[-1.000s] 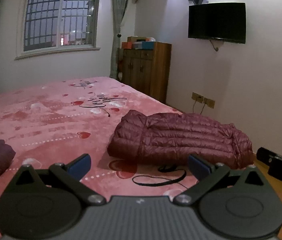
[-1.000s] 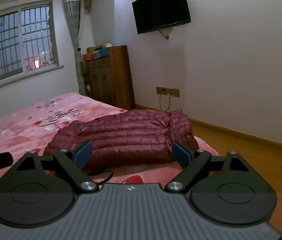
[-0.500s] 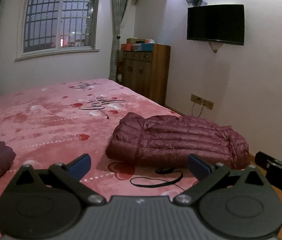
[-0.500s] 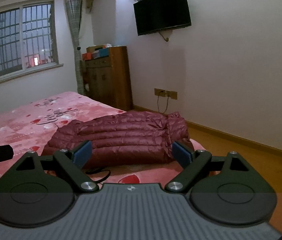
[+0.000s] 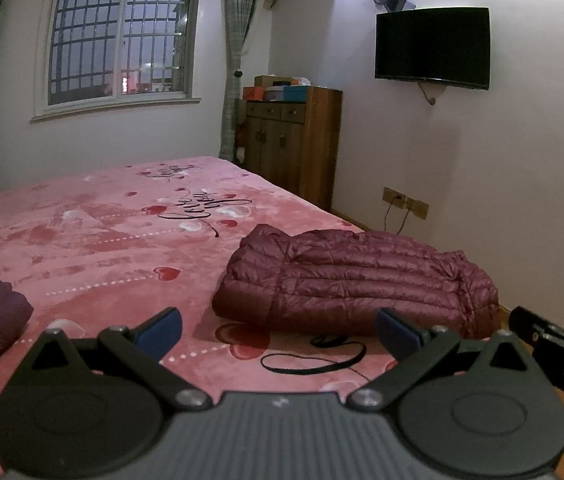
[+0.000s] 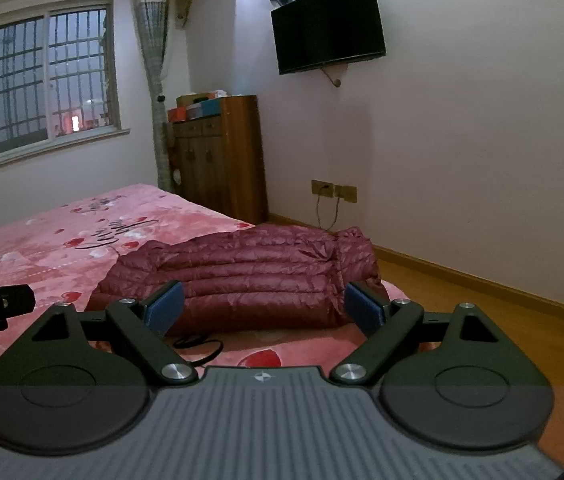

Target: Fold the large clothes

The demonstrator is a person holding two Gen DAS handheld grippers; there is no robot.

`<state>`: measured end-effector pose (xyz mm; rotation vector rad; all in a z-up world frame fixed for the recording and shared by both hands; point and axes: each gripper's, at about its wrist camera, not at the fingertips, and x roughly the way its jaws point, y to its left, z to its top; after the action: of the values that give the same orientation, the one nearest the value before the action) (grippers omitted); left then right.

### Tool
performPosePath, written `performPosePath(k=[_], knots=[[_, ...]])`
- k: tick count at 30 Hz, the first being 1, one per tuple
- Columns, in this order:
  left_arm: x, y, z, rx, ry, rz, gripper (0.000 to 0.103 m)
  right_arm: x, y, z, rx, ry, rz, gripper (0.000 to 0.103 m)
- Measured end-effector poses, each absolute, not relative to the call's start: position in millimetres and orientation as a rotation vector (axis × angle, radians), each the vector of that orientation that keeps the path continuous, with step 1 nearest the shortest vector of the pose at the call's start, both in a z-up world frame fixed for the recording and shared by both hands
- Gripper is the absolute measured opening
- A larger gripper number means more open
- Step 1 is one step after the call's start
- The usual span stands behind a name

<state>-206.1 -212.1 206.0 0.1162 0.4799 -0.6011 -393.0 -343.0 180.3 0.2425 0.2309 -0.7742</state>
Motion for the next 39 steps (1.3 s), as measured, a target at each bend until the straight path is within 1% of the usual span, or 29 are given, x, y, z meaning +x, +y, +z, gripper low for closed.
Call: performPosePath(k=[22, 39], knots=[[-206, -217, 204, 0.134, 0.479, -0.592, 0.102, -392, -341, 182, 0.227, 0.235, -0.785, 0.103], [-210, -225, 201, 0.126, 0.434, -0.635, 0.102, -392, -343, 180, 0.228, 0.235, -0.794, 0.103]])
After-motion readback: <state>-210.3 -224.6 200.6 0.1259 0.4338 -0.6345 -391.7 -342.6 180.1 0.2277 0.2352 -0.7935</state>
